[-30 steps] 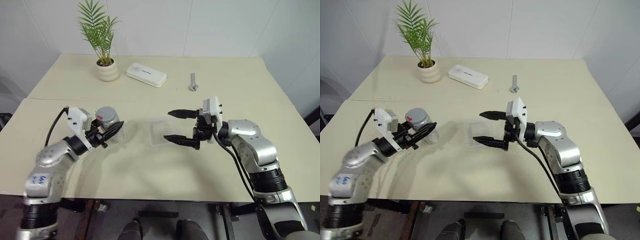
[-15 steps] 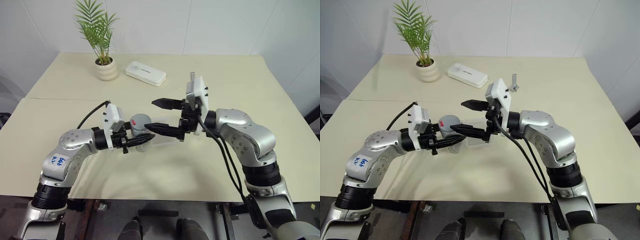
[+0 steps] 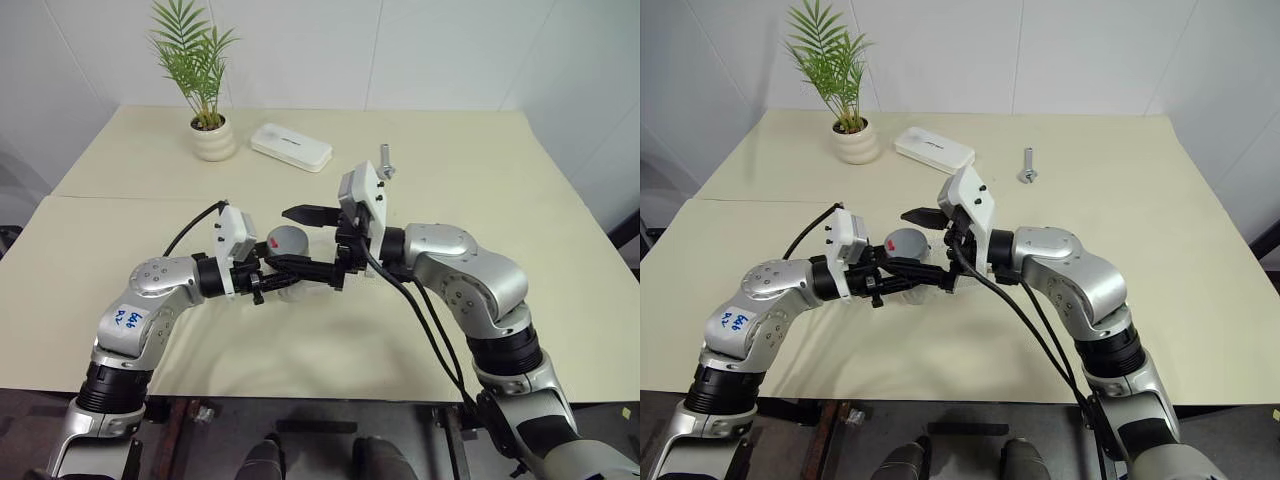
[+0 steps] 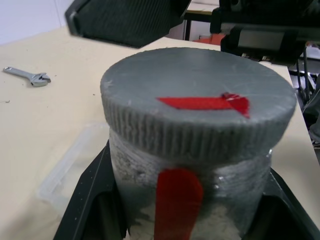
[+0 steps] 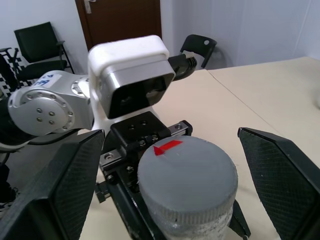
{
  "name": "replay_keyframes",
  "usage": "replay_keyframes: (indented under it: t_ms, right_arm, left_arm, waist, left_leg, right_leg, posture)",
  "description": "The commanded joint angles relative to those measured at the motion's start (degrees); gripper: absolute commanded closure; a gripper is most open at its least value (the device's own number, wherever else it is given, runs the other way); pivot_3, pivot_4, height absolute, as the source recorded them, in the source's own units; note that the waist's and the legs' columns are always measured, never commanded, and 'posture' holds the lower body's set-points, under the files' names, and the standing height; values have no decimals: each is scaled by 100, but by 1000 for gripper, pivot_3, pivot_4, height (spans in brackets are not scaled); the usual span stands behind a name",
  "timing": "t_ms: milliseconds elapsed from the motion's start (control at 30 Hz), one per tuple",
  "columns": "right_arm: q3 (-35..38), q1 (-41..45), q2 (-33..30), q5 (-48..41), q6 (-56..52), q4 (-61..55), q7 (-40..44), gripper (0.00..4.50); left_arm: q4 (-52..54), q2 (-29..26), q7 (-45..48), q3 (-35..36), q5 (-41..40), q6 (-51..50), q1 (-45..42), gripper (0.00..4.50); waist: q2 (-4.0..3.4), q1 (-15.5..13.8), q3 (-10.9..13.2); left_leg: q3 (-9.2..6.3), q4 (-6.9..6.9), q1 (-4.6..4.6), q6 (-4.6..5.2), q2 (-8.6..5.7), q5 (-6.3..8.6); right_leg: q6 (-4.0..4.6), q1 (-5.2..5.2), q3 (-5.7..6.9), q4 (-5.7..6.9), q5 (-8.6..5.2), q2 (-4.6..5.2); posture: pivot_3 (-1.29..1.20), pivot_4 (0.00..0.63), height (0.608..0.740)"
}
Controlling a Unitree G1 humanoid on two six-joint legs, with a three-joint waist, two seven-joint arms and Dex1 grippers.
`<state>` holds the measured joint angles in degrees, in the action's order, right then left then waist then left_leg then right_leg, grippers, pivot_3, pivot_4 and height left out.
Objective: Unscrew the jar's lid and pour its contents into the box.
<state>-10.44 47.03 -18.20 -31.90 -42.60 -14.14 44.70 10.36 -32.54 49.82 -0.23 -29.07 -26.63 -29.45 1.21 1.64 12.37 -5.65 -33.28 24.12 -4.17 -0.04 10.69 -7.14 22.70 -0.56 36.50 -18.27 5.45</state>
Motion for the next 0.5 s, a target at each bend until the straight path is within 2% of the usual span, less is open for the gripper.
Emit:
replay_keyframes:
  t_ms: [33,200,400,500]
  right_arm:
    - [13,92,42,72,164,-75,-19,0]
    - [6,74,71,136,233,-6,-9,0]
    - [50,75,142,122,280,52,7,1894]
    - [49,58,126,83,299,46,101,1962]
  left_arm:
    - [184,7,-6,72,-22,39,-120,2493]
    - [209,-10,6,91,-39,23,-115,2493]
    - [183,-38,42,118,-39,38,-85,2493]
    - [171,-35,86,118,-51,45,-88,2493]
  waist:
    - [0,1,0]
    - [0,0,0]
    - [0,0,0]
    - [0,0,0]
  left_leg:
    - [0,0,0,0,0,0]
    - [0,-1,0,0,0,0]
    - [0,-1,-1,0,0,0]
    - [0,-1,-1,0,0,0]
  right_leg:
    - [0,0,0,0,0,0]
    - [0,0,0,1,0,0]
    - [0,0,0,1,0,0]
    - [0,0,0,2,0,0]
  posture:
    - [0,150,740]
    - [0,150,740]
    - [0,150,740]
    - [0,150,740]
